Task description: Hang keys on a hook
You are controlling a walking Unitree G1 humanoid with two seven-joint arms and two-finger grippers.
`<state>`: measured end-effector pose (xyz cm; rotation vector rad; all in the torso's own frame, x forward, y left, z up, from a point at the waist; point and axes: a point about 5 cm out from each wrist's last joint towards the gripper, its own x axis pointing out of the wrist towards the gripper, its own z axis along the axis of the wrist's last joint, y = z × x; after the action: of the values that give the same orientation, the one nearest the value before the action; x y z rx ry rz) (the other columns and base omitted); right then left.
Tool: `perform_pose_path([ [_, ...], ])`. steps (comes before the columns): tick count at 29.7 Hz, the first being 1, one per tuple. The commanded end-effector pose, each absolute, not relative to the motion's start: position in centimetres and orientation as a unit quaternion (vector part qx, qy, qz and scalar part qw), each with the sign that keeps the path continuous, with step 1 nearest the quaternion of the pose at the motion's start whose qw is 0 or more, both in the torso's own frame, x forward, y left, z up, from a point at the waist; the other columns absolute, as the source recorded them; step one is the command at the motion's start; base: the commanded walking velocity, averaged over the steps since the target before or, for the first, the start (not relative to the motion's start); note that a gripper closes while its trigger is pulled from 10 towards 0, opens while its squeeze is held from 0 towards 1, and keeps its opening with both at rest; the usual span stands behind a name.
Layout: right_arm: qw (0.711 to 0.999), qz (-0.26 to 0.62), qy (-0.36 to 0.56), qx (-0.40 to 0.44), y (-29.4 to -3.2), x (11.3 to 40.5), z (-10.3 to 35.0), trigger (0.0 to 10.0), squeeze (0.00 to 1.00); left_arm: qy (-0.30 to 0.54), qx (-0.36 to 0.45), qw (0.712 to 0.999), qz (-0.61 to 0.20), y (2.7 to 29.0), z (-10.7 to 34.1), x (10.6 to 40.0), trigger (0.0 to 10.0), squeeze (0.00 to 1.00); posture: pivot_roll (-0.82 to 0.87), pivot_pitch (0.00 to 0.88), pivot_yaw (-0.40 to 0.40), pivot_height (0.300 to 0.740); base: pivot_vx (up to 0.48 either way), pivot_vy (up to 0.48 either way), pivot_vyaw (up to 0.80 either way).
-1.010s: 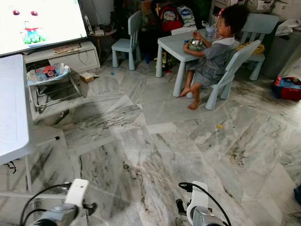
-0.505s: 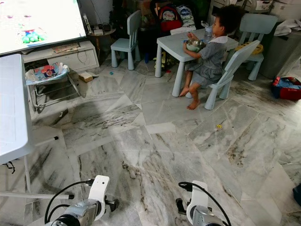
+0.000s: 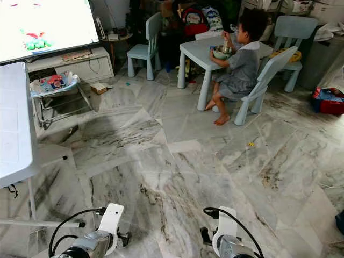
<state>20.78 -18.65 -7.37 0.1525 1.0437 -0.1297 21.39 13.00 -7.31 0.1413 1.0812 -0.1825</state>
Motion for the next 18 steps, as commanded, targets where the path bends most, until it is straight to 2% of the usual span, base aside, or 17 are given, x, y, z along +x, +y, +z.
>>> perform_pose_path([
  [1, 0.865, -0.059, 0.494, 0.063, -18.8, 21.4, -7.0, 10.0, 0.0, 0.511, 0.08, 0.852, -0.081, 13.3, -7.1, 21.7, 10.0, 0.0, 0.06, 0.0, 0.014, 0.74, 0.0, 0.0, 0.0],
  [6, 0.865, -0.055, 0.495, 0.053, -18.8, 21.5, -7.0, 10.0, 0.0, 0.492, 0.093, 0.862, -0.075, 13.6, -6.4, 23.0, 10.0, 0.0, 0.06, 0.0, 0.012, 0.74, 0.0, 0.0, 0.0],
  [8, 0.869, -0.051, 0.49, 0.046, -18.8, 21.6, -6.9, 10.0, 0.0, 0.463, 0.068, 0.882, -0.062, 13.2, -5.0, 25.0, 10.0, 0.0, 0.06, 0.0, 0.008, 0.74, 0.0, 0.0, 0.0],
  [9, 0.869, -0.051, 0.49, 0.046, -18.8, 21.6, -6.9, 10.0, 0.0, 0.463, 0.068, 0.882, -0.062, 13.2, -5.0, 25.0, 10.0, 0.0, 0.06, 0.0, 0.008, 0.74, 0.0, 0.0, 0.0],
  [14, 0.874, -0.055, 0.481, 0.037, -19.0, 21.7, -6.8, 10.0, 0.0, 0.412, 0.03, 0.909, -0.057, 11.7, -2.3, 28.4, 10.0, 0.0, 0.05, 0.0, 0.0, 0.74, 0.0, 0.0, 0.0],
  [18, 0.876, -0.055, 0.479, 0.035, -19.1, 21.7, -6.8, 10.0, 0.0, 0.385, 0.027, 0.921, -0.061, 10.9, -0.7, 30.1, 10.0, 0.0, 0.05, 0.0, -0.003, 0.74, 0.0, 0.0, 0.0],
])
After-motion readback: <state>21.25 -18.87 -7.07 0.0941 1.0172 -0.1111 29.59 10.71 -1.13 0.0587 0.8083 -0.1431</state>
